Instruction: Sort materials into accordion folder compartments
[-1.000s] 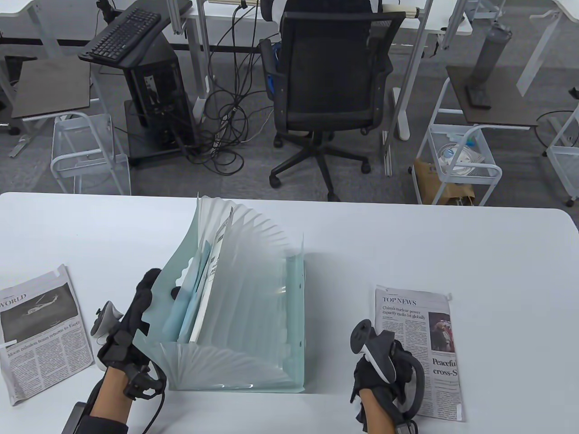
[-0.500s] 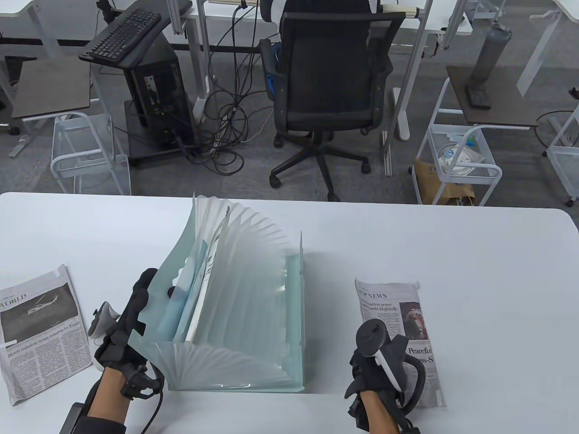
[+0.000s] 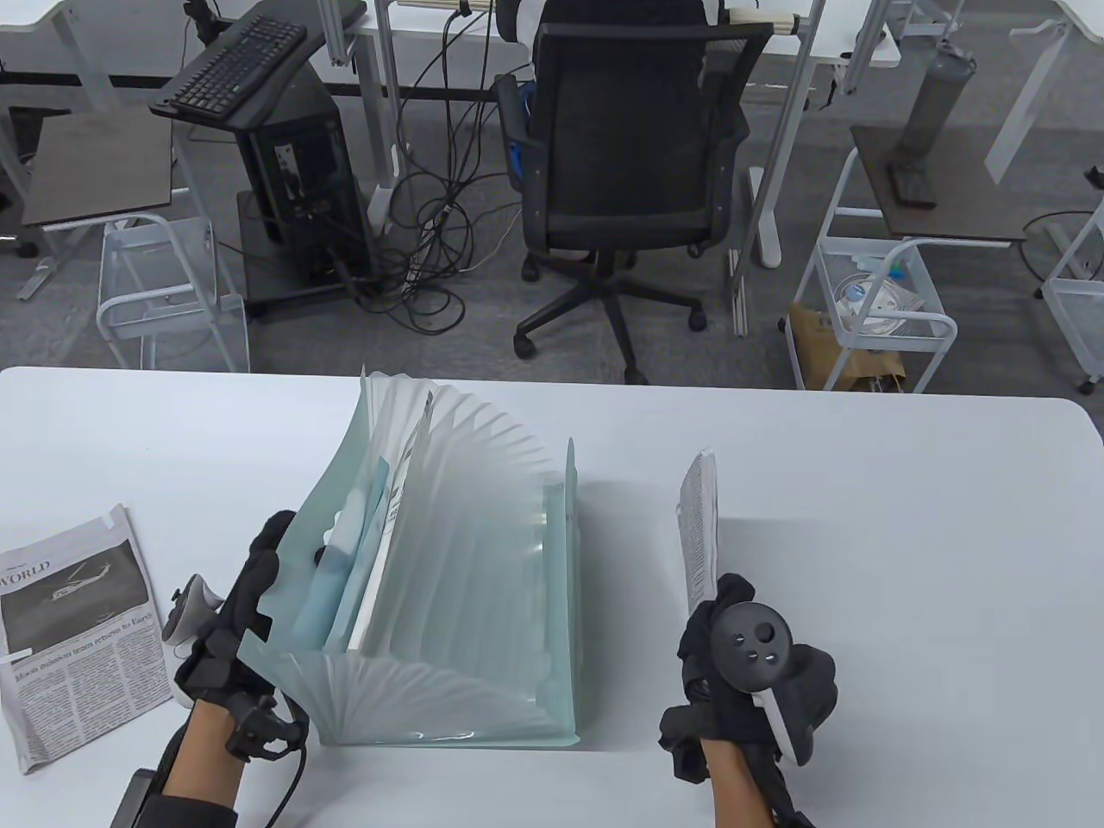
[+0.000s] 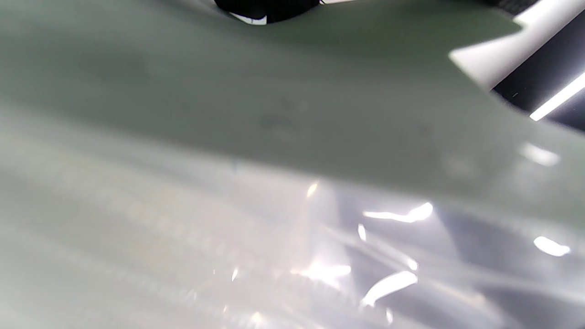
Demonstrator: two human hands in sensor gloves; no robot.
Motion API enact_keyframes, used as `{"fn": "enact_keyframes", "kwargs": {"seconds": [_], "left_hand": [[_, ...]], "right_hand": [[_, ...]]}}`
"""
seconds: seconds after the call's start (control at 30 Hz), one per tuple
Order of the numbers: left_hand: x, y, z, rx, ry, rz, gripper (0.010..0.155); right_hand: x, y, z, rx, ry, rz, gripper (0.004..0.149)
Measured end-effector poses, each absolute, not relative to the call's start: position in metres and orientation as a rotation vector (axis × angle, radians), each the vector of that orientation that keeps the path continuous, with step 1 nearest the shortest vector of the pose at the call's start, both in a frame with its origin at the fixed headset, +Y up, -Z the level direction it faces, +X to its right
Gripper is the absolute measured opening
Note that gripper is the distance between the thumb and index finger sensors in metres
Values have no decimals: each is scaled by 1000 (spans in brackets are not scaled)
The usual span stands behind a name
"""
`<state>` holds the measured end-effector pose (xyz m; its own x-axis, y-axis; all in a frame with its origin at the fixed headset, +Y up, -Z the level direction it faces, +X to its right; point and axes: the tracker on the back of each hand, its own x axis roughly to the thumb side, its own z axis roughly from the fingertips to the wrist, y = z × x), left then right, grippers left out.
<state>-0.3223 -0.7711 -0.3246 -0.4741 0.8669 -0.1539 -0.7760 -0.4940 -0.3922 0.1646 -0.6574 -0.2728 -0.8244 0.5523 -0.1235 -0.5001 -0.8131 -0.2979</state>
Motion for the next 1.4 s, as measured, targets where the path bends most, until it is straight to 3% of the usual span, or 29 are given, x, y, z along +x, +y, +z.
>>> {"fn": "enact_keyframes", "kwargs": {"seconds": [0.13,0.67,1.0,1.4], "left_hand": [[-322,-771,-324,-416,-330,2065,83],[-329,-771,-327,-438,-357,2082,78],[-329,-770,-327,-456,-385,2071,75],[-332,-771,-327,-457,-391,2113,74]], "right_hand": [[162,-634,-271,-238,-432,2448,44],[157,-552,-262,42,-449,2000,51],[128,-534,-262,220,-363,1728,52],[77,-542,-290,306,-131,1602,53]]}}
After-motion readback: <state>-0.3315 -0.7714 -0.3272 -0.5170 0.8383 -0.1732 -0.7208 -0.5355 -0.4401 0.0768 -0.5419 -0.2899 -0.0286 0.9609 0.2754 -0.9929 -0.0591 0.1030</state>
